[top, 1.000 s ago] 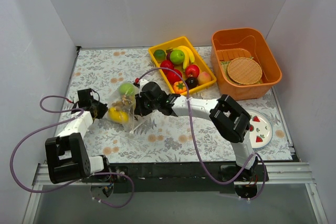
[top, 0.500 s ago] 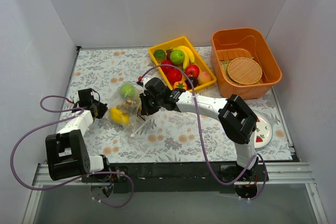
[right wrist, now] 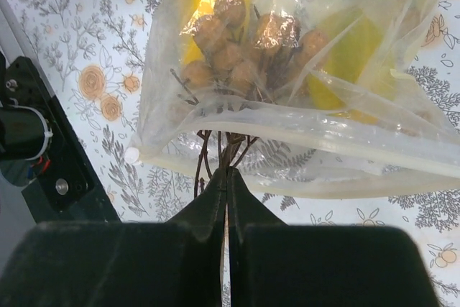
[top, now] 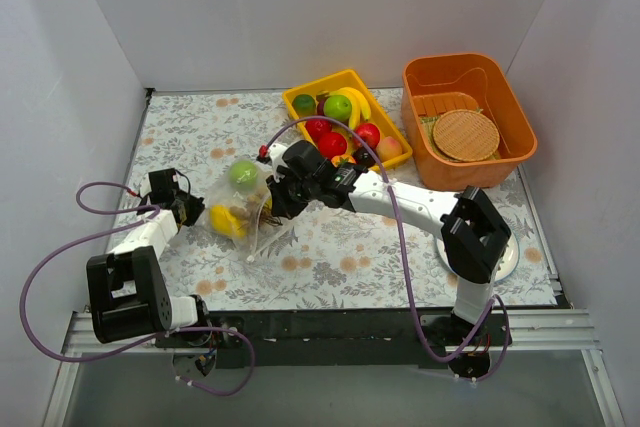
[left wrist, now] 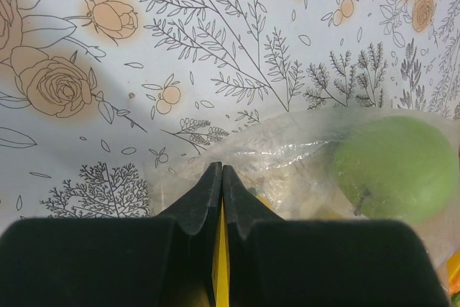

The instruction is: Open the zip-top bag and remove the fake food

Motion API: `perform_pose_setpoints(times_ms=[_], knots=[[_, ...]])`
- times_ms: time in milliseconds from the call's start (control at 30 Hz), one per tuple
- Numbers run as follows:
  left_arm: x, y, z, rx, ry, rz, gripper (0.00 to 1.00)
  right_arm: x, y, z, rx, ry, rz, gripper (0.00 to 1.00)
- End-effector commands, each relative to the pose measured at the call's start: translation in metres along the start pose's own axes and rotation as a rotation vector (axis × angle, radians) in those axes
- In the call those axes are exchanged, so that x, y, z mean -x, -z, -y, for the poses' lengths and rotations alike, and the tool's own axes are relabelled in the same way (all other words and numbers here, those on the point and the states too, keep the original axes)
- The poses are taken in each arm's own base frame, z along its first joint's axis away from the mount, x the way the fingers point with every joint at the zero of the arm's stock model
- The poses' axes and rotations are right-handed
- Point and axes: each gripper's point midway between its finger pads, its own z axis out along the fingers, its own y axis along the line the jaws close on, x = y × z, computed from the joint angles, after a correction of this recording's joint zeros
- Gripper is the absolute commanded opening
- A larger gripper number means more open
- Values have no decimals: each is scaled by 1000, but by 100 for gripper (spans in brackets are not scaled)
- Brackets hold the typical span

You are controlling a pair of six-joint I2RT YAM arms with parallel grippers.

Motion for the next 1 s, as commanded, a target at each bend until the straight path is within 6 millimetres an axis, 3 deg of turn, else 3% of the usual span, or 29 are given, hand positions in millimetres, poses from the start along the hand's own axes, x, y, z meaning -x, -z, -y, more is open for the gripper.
perform_pose_setpoints(times_ms=[0, 967], knots=[[9, -3, -3, 24, 1, 38, 0, 16, 14, -6, 11, 74, 16, 1], [12, -8, -8, 49, -3, 41, 0, 35, 71, -26, 7, 38, 20, 1]])
